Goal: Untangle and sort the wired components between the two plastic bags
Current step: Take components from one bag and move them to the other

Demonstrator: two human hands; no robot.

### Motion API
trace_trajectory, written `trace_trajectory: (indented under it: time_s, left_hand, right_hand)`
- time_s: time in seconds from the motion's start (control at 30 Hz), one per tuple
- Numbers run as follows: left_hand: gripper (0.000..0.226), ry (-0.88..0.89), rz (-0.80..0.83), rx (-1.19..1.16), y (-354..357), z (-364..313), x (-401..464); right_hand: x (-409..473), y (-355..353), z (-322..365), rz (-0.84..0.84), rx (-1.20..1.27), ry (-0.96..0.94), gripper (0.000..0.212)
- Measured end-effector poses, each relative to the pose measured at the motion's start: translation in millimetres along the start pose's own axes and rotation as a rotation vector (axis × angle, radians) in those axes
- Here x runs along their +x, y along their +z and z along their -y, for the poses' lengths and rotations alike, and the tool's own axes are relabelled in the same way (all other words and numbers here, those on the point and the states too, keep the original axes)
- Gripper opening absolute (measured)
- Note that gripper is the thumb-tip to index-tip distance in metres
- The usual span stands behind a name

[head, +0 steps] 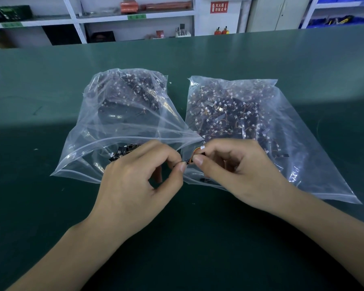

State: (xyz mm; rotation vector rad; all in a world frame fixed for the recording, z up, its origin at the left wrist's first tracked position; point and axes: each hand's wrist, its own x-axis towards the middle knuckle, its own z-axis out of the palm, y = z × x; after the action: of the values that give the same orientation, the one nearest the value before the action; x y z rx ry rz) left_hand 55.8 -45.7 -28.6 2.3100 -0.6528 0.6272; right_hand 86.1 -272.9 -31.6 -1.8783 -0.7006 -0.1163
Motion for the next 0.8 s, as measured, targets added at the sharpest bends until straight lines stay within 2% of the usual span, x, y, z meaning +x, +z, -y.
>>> trace_trajectory:
  time_s: [0.6, 0.73, 0.8]
  left_hand:
    - [0.012, 0.031, 0.001, 0.013, 0.2, -0.1, -0.5]
    - [0.011, 0.027, -0.015, -0.003, 1.3, 1.1, -1.6]
    - [0.010, 0.018, -0.047, -0.023, 1.8, 2.0, -1.4]
  right_hand:
    - [0.7, -1.3, 5.4, 0.043, -0.024, -0.016, 0.017]
    - [1.0, -3.0, 4.3, 0.041, -0.068, -0.037, 0.015]
    - [0.8, -5.5, 3.0, 0.055, -0.170, -0.071, 0.011]
